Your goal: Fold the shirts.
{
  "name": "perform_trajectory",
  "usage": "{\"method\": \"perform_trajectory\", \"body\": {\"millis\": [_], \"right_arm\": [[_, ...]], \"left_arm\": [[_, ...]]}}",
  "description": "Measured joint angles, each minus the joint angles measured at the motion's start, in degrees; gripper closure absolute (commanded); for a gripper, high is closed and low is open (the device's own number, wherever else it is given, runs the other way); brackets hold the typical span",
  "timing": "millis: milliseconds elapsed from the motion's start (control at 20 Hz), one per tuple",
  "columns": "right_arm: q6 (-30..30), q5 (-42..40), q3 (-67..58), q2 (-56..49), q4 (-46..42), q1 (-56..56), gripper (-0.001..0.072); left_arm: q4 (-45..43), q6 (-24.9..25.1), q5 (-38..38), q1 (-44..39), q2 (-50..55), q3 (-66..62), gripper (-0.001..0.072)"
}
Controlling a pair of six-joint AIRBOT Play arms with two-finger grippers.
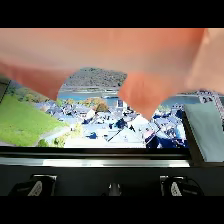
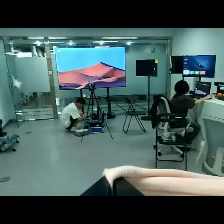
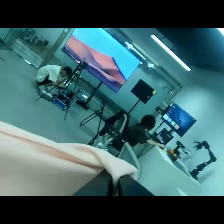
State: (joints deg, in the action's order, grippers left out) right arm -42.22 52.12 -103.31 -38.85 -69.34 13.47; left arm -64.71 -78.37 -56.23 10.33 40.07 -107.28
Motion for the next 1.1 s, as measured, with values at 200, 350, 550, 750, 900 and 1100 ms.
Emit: {"method": "perform_trajectory", "body": {"millis": [200,350,550,750,900,1100], "right_arm": [[-1.03,3.67,-0.76,2.1,-1.7,0.0,0.0693],[-1.51,8.44,-0.98,0.81,-3.74,-0.02,0.0693],[-4.74,19.32,-1.03,-7.17,-5.07,-0.07,0.0694],[-8.39,31.74,2.43,-22.93,-6.03,-1.46,0.0694],[-10.58,30.77,6.38,-36.5,-7.91,-5.88,0.0694],[-15.15,17.51,7.69,-51.41,-11.58,-11.13,0.0694]], "left_arm": [[-3.74,-0.28,-2.99,0.0,-1.99,-0.9,0.0677],[-5.9,-0.5,-6.6,0.0,-0.31,-1.01,0.0677],[-7.32,-0.94,-15.65,-0.07,7.39,0.94,0.0678],[-8.09,-1.25,-20.74,-0.11,17.75,11.13,0.0678],[-8.98,-1.31,-18.01,-0.11,27.32,19.8,0.0678],[-8.31,-1.9,-9.81,-0.11,42.01,21.31,0.0678]]}}
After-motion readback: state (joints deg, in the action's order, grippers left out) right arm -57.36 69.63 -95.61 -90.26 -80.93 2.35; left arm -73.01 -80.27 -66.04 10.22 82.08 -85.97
